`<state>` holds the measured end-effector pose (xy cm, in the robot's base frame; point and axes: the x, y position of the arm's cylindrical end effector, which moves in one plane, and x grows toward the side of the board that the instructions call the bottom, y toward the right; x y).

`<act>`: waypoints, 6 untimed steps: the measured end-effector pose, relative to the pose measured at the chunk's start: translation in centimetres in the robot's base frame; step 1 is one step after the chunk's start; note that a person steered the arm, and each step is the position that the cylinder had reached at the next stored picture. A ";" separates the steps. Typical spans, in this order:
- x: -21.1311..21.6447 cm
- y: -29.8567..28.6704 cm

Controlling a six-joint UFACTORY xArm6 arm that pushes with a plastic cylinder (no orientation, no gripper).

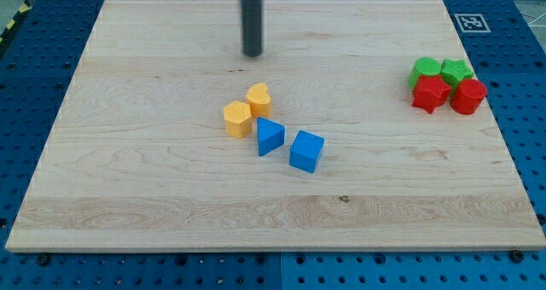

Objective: Move your arm towards the bottom center of the board

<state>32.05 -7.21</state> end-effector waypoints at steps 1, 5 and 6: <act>1.4 -7.0; 27.4 0.3; 26.4 6.8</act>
